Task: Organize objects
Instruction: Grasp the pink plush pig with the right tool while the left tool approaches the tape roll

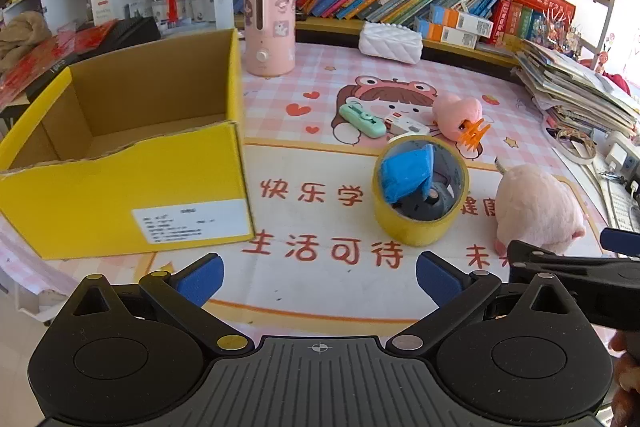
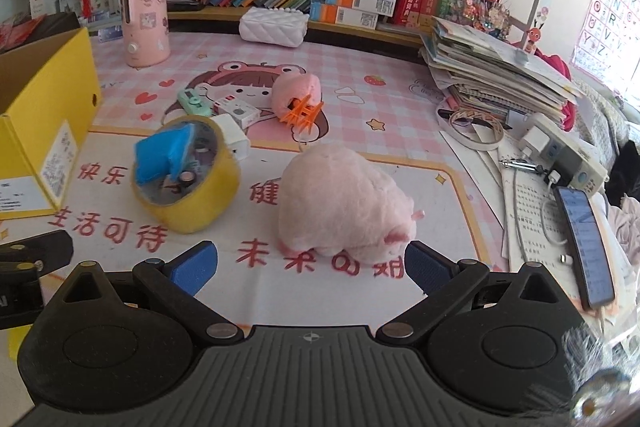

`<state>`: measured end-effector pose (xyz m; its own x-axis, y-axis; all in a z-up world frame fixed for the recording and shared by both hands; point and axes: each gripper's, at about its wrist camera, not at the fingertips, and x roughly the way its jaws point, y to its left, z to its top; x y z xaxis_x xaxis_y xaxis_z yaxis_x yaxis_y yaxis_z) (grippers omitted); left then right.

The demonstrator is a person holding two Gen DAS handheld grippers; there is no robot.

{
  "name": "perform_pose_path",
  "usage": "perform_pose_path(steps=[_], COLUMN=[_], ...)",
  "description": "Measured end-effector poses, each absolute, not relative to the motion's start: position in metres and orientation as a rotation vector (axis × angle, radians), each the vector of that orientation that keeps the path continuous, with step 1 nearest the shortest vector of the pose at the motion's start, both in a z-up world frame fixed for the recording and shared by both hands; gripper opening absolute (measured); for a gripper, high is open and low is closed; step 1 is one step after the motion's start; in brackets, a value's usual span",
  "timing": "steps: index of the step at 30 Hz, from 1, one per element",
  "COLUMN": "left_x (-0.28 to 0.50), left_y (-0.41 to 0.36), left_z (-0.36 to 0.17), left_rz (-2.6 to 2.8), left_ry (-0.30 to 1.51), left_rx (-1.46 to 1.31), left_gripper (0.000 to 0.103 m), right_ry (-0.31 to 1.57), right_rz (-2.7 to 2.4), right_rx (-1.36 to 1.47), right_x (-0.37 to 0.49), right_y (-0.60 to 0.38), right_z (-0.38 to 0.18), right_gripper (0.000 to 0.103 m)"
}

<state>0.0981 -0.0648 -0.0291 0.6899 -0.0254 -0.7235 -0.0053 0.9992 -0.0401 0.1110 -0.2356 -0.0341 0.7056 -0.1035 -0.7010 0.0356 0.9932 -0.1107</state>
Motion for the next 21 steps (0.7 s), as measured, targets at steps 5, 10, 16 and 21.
perform_pose_path(steps=[5,10,16,21], left_x=[0.107,0.118,0.134,0.154], left_y=[-0.076,-0.085,-0.1,-0.119], left_z=[-0.031,-0.033,-0.037,-0.041], left_rz=[0.001,0.013,0.007,-0.029], left_ry=[0.814,0.817,0.83,0.839], left_rx=[-0.025,-0.033,-0.035,-0.03], left_gripper=[0.103,0.103,0.103,0.103], right_ry=[0.796,0.797,0.839,0.807], right_rz=[-0.091,-0.06,0.005,0.069], right_rx=[-0.118,-0.202,-0.177,-0.092], right_x=[0.136,0.158,0.183,0.184], right_y=[-0.245,-0.25,-0.268,-0.285], right_z=[-0.042,-0.05,-0.058,-0.043], right_gripper=[0.103,0.103,0.092,0.072])
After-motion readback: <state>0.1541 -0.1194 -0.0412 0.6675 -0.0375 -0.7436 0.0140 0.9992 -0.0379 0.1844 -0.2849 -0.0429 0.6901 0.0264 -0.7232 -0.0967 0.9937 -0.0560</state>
